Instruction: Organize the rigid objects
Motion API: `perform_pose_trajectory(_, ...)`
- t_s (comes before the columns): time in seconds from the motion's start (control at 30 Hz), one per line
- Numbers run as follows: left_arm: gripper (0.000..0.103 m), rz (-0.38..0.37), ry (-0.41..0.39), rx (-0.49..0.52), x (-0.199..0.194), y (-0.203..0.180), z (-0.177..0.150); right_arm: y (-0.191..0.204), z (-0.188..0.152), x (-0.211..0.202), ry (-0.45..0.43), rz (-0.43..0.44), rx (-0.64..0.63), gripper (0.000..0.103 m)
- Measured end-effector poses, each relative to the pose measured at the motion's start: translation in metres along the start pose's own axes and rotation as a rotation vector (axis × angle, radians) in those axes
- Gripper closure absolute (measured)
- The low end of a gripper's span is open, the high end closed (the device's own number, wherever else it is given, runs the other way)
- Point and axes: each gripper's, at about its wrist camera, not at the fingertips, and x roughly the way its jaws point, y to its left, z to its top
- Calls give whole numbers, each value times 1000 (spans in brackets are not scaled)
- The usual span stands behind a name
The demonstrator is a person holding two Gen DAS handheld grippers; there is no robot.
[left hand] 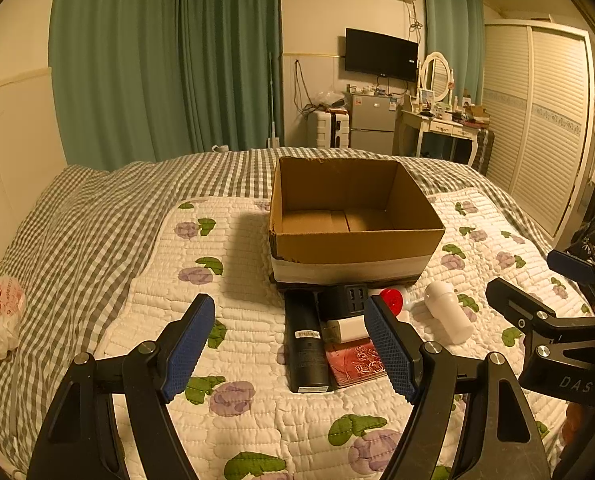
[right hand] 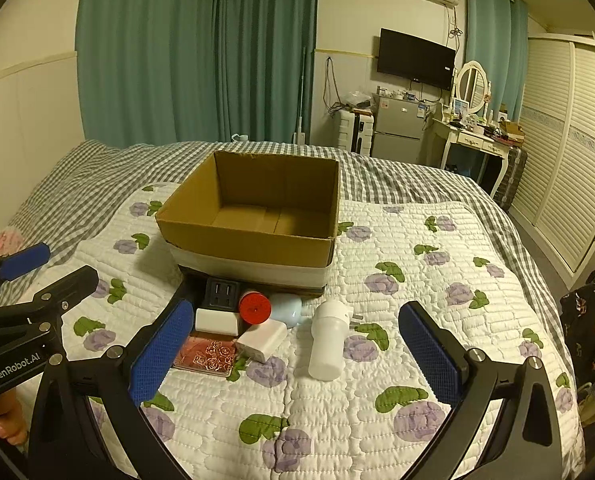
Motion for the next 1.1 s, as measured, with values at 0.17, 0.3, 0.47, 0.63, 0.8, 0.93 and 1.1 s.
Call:
perform_pose_trajectory(0.17,23,0,1,0,0,0,0,0,0,0,-1,0,0,0)
perform_pose_trajectory(0.3,23,1,0,0,0,0,0,0,1,1,-1,-1,2,0)
perform_pose_trajectory(0.47,23,1,1,2,0,0,0,1,0,1,2,0,0,0)
perform_pose_trajectory(0.63,23,0,2,1,1,2,-1,0,-1,2,5,1,-1,0)
perform_pose_trajectory(0.8,23,0,2,0,1,1,-1,0,-2,2,7,-1,0,0)
perform_pose_trajectory(0.93,23,0,2,0,1,1,-1,0,-2,3,7,-1,-1,0)
perform_pose_trajectory(1.1,23,0,2,0,1,2,-1,0,-4,4,9,-1,-1,0)
